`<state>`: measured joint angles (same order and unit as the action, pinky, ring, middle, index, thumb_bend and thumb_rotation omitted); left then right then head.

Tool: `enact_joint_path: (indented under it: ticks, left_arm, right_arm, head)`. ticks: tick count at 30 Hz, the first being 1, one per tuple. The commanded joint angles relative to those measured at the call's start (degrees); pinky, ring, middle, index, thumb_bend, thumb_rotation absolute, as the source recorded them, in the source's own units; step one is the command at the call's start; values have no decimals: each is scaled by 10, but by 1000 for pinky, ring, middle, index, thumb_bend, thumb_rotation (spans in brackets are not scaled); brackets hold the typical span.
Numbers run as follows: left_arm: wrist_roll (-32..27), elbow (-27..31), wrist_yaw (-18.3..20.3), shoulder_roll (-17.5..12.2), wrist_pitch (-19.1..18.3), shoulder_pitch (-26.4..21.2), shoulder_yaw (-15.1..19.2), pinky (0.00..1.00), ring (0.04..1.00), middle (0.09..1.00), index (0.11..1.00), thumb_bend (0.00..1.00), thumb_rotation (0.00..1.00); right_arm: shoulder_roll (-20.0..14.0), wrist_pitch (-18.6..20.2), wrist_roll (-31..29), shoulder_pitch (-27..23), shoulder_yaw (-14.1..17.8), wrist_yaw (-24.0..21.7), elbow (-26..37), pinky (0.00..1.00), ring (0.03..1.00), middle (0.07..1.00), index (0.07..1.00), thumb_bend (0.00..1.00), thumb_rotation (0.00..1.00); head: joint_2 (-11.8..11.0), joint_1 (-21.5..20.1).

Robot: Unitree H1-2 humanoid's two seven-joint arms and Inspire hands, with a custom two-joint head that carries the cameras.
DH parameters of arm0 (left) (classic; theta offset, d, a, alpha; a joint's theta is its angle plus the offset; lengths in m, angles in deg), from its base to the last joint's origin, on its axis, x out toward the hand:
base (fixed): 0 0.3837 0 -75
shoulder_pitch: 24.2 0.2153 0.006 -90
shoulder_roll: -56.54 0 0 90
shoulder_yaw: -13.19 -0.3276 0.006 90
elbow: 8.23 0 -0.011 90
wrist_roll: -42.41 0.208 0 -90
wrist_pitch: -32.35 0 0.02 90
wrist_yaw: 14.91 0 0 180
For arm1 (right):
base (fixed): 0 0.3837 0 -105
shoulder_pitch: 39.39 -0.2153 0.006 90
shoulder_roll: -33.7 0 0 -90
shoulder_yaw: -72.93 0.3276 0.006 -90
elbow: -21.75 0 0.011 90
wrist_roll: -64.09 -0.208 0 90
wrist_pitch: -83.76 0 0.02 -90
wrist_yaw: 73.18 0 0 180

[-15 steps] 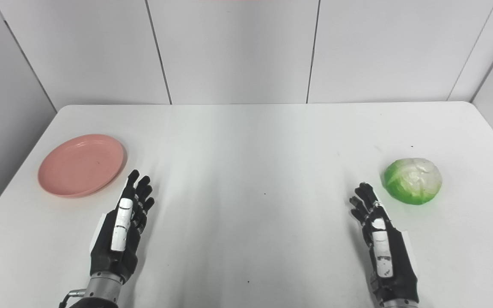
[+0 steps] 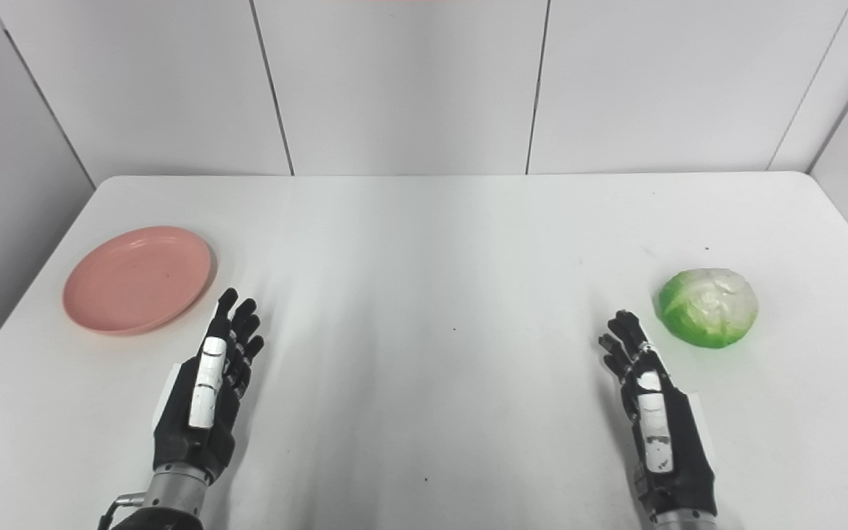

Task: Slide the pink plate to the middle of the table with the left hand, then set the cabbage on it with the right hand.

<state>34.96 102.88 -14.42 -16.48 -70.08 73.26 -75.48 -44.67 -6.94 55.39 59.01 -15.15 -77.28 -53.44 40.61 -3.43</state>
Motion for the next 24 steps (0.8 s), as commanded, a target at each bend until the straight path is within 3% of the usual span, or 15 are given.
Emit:
enact_joint_path:
  ticks: [1, 4, 8, 13, 19, 24]
  left_arm:
    - [-1, 20, 2, -3, 15, 38, 2, 1000, 998, 981, 1000, 756, 882]
    - [0, 18, 1, -1, 20, 39, 1, 1000, 996, 979, 1000, 762, 874]
    - [10, 12, -2, 7, 32, 45, -6, 1000, 984, 969, 1000, 777, 855]
    - [25, -21, -18, 34, 100, 54, -19, 986, 954, 948, 996, 775, 821]
    - [25, -53, -32, 46, 151, 56, -39, 965, 944, 952, 997, 743, 793]
    - [21, -66, -37, 49, 162, 56, -48, 956, 943, 950, 994, 721, 790]
  right_arm:
    - [5, -32, -2, 20, -2, -4, 10, 941, 899, 922, 904, 946, 1000]
    - [5, -32, -3, 22, -1, -4, 10, 941, 899, 922, 902, 943, 1000]
    - [-2, -47, -12, 24, 5, -12, -3, 952, 902, 926, 901, 934, 1000]
    - [-18, -86, -20, 25, 24, -26, -42, 971, 900, 925, 902, 919, 1000]
    - [-30, -108, -33, 23, 42, -46, -76, 1000, 925, 931, 893, 938, 1000]
    - [-35, -122, -36, 19, 49, -58, -95, 1000, 933, 934, 898, 939, 1000]
  head:
    - [0, 0]
    - [-4, 8]
    - [-25, 53]
    - [-60, 117]
    - [-82, 143]
    - [-93, 155]
